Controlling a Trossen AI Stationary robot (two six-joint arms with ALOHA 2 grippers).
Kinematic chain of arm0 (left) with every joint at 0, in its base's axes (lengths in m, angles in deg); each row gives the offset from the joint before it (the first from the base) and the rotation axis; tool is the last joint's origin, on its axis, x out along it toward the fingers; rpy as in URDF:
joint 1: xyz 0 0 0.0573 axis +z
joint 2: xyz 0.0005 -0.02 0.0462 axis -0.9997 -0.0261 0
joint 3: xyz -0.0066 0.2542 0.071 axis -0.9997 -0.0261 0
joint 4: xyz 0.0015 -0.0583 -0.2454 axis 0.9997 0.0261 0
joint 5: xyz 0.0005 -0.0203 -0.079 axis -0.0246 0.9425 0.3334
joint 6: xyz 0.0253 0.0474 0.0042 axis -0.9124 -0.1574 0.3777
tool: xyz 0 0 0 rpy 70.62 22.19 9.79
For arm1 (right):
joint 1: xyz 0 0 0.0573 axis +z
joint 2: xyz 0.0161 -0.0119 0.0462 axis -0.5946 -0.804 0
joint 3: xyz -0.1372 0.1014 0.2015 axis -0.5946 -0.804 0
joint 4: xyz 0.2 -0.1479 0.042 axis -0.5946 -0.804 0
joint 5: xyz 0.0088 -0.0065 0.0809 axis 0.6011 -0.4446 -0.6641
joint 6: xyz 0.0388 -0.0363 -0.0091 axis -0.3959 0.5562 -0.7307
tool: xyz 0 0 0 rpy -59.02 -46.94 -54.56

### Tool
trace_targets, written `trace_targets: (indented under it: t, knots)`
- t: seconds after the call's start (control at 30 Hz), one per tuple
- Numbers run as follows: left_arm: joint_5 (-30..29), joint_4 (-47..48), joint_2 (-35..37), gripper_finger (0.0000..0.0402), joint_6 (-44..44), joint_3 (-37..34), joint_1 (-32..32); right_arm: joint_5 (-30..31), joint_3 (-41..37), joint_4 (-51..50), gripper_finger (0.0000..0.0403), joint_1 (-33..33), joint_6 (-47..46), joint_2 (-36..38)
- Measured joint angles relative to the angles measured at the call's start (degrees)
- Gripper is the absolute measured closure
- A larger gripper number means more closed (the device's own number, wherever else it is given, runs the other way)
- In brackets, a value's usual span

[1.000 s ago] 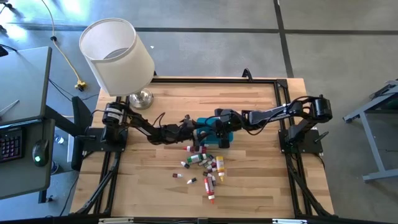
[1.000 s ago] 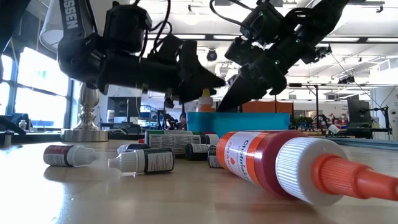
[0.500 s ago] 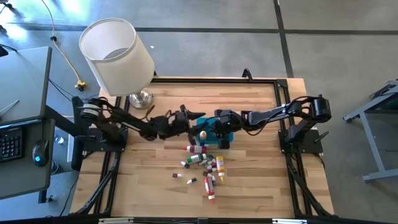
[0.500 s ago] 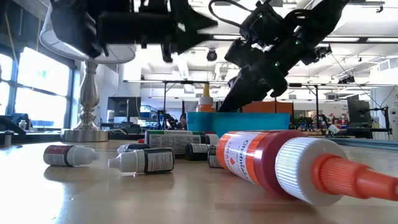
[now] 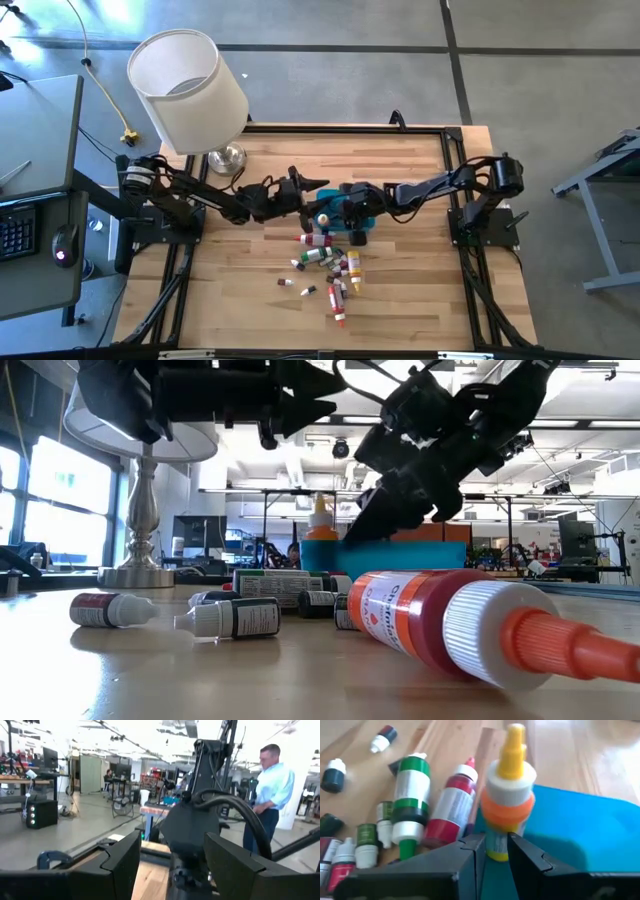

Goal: Pick & Place food coloring
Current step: Put the left large yellow food coloring bottle into the bin, then put the large yellow food coloring bottle into the bin

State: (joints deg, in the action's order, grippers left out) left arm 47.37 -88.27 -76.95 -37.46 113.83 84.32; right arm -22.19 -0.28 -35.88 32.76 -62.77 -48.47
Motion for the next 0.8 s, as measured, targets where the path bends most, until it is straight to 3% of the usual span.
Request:
trace_targets:
  t: [0.13, 0.4, 0.6, 0.8]
  knots:
    - [0.03, -0.05, 0.00, 0.0188, 0.18, 0.00, 0.00, 0.53, 0.00, 0.37, 0.0330, 0.39, 0.78, 0.02]
    - [0.00, 0.17, 0.35, 0.0188, 0.20, 0.02, 0.00, 8.01, 0.00, -5.66, 0.0330, 0.35, 0.90, 3.48]
    - [0.01, -0.78, 0.59, 0.0188, 0.22, 0.02, -0.09, 7.69, -0.01, -19.82, 0.0330, 2.28, -0.64, 16.26]
    - [1.07, 0.03, 0.59, 0.0188, -1.08, 0.02, -0.48, 6.82, -0.02, -27.55, 0.0330, 11.14, 5.25, 29.84]
